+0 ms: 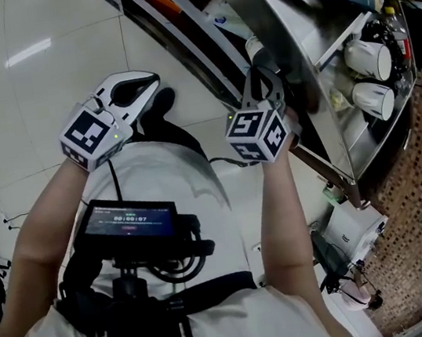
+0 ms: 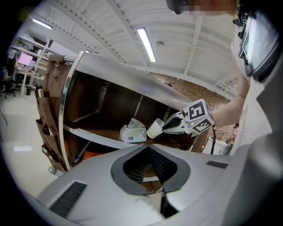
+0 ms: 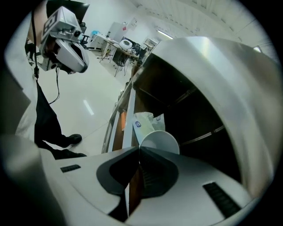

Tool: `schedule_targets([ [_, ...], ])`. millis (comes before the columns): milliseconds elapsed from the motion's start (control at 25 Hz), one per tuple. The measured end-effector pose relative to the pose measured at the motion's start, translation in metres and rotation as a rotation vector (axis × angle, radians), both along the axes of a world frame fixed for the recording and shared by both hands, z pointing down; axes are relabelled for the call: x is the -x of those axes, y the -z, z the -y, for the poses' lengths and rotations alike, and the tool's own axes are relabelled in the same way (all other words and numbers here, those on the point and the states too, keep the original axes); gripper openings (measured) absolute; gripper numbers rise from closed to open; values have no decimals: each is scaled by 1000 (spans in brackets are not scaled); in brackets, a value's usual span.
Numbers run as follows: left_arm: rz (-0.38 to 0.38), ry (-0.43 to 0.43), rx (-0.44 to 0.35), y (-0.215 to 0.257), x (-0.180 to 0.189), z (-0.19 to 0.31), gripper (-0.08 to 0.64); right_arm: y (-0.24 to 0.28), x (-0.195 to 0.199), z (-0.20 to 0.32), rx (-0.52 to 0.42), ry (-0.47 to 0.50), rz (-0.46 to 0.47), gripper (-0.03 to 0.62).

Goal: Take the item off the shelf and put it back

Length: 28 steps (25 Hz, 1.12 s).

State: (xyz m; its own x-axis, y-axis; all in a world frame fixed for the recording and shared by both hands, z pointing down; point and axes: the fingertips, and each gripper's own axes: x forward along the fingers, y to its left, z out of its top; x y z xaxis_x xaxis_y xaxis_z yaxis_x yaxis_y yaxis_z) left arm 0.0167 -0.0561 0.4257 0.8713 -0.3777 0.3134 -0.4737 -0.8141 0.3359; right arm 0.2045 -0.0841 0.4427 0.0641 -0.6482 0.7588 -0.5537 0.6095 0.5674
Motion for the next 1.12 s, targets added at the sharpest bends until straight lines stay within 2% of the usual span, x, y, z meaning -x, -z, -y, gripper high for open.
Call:
schedule_targets([
  [200,-2,13,-5,3,3,4,0,12,42,-11,18,143,44,17],
  [560,15,46,-20,11,24,4,0,50,142,-23,-19,380,213,17],
  [720,17,103,-40,29,42,12,0,78,176,-13,-101,495,291,17],
  [880,20,160,-93,48,62,23,0,106,202,1,-160,555,385,17],
  [1120,17,246,-147,94,90,38,0,160,241,5,-175,643,544,17],
])
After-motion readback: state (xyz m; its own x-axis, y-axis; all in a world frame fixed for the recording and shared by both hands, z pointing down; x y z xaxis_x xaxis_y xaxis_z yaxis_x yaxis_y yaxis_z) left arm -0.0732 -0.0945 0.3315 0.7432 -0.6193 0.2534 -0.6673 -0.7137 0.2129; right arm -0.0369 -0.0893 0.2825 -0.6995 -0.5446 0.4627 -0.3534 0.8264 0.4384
